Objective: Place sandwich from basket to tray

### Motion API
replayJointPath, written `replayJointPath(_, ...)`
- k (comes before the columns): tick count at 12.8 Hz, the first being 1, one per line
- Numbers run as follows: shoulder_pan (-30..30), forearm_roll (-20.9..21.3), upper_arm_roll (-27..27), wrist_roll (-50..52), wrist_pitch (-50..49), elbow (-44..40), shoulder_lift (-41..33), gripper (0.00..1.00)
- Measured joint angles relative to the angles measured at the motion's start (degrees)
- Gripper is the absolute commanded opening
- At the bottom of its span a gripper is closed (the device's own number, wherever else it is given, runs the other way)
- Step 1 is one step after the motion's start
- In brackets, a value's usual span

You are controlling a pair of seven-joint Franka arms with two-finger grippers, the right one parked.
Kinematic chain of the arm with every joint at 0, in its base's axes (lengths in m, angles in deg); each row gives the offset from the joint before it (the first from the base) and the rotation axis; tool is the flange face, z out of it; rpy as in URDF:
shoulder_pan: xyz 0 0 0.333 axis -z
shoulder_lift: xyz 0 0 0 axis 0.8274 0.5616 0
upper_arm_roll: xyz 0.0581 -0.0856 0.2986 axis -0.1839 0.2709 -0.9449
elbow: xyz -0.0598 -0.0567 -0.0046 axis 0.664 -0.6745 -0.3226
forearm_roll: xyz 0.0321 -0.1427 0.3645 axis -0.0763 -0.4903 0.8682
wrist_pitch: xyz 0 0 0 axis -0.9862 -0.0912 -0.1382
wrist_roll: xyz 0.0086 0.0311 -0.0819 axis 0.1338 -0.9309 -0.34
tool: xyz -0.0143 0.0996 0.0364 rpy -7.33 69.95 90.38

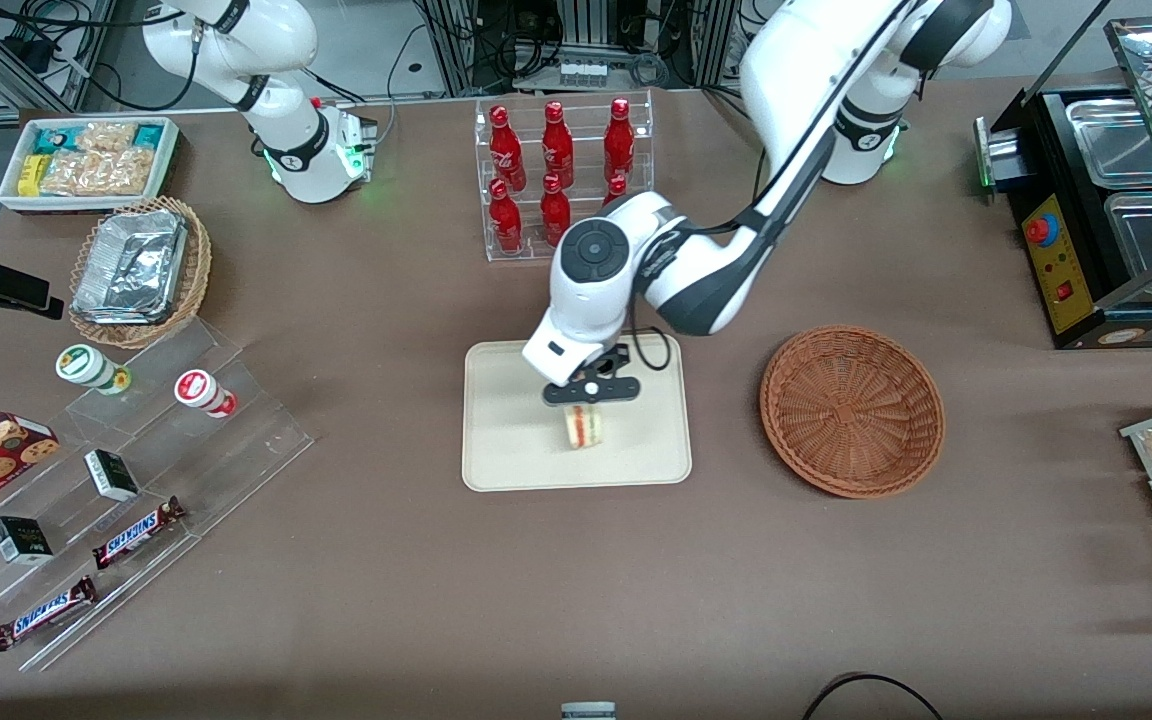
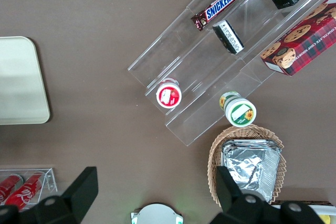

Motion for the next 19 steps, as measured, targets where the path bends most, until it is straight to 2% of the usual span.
replayJointPath(2, 0.8, 2.9, 0.0, 0.0, 1.9, -0.3, 2.3, 0.00)
replayJointPath(4, 1.0, 3.9, -0.1, 0.0, 3.6, -0.6, 4.1, 0.00)
replayJointPath(5, 1.0, 4.4, -0.1, -0.1, 4.0, -0.7, 4.8, 0.25)
replayJointPath(6, 1.0, 5.2, -0.1, -0.2, 4.1, -0.7, 5.5, 0.87)
replayJointPath(7, 1.1, 6.1, -0.1, -0.2, 4.2, -0.8, 6.1, 1.00)
replayJointPath(13, 1.1, 6.5, -0.2, 0.5, 4.7, -3.0, 5.0, 1.00)
replayJointPath(19, -1.7, 4.7, -0.8, 6.1, -5.6, -3.4, -8.2, 1.00)
